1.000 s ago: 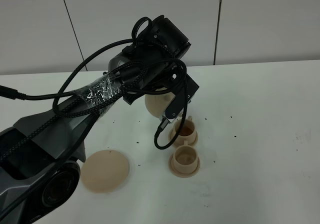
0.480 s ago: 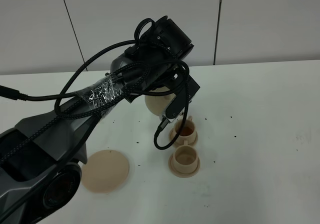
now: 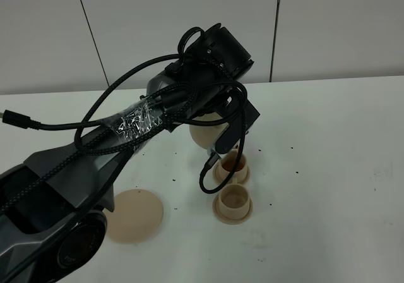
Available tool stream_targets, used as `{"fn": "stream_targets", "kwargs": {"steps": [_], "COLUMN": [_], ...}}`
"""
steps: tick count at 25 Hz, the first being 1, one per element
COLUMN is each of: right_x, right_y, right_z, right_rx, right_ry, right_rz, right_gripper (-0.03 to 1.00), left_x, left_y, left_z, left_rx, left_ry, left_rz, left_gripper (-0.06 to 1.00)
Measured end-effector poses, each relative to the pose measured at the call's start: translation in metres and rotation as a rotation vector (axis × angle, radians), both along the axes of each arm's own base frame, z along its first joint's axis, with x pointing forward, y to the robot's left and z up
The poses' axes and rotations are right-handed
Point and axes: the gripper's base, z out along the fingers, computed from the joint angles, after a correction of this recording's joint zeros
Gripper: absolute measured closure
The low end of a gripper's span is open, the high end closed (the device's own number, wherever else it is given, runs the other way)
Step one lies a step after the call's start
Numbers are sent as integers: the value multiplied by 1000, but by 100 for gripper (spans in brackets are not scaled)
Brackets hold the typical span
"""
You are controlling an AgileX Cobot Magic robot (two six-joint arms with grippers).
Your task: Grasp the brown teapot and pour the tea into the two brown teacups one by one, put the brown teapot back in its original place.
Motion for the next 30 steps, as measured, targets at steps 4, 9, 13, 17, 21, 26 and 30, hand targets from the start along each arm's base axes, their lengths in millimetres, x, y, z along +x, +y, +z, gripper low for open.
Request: {"fn": "stream_targets", "kwargs": {"steps": [4, 9, 13, 17, 21, 26, 30], "right_x": [0, 0, 0, 0, 0, 0, 0], "right_y": [0, 0, 0, 0, 0, 0, 0], "right_z": [0, 0, 0, 0, 0, 0, 0], "right_rx": [0, 0, 0, 0, 0, 0, 0], "right_ry": [0, 0, 0, 0, 0, 0, 0], "right_rz": [0, 0, 0, 0, 0, 0, 0], "right_gripper": [73, 73, 73, 73, 73, 73, 73], "left_x": [-1, -1, 0, 0, 1, 0, -2], "left_y": [2, 3, 4, 5, 6, 5, 2], "left_z": [0, 0, 1, 2, 3, 1, -2], "left_rx": [19, 36, 60, 77, 94, 105, 111], "left_ry": [5, 10, 6, -5, -8, -7, -3], "left_rz": [12, 17, 1, -2, -13, -23, -33], "left_gripper": [78, 78, 78, 78, 78, 78, 78]}}
